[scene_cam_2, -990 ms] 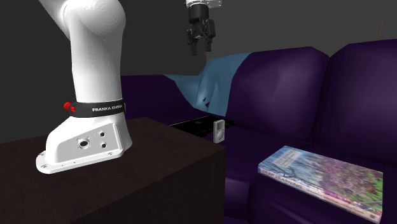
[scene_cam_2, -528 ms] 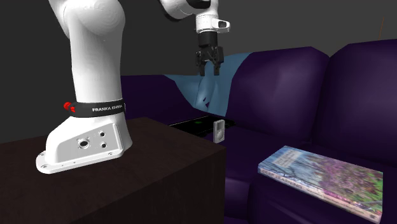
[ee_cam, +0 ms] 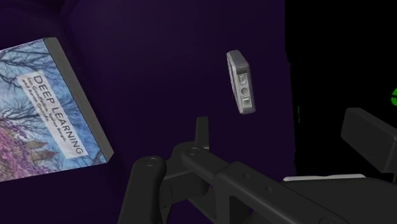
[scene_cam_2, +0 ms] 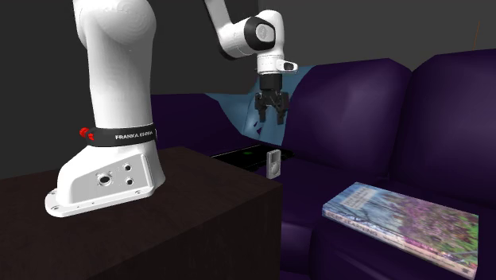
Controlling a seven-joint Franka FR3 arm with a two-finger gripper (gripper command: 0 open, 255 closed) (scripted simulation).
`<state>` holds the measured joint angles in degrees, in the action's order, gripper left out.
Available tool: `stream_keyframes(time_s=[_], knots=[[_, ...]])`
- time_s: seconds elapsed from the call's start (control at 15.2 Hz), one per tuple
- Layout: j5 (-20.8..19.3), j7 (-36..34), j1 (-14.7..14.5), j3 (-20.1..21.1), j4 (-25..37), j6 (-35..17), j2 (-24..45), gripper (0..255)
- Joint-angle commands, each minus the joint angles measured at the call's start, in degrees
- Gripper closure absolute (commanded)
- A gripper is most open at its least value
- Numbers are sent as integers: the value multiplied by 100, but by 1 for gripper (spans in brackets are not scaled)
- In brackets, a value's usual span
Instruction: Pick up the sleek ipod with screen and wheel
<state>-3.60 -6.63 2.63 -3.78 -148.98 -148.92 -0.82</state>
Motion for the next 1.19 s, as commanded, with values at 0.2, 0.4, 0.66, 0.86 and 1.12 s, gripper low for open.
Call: stream_keyframes(time_s=[0.2,0.4,0.66,0.86,1.12], knots=[[281,237,72,23,503,-811,1314,0],[422,356,157,95,815,-1118,1940,0],[449,372,181,124,885,-1394,2285,0],[467,384,197,145,951,-1592,2550,0],[471,387,201,149,959,-1635,2601,255]])
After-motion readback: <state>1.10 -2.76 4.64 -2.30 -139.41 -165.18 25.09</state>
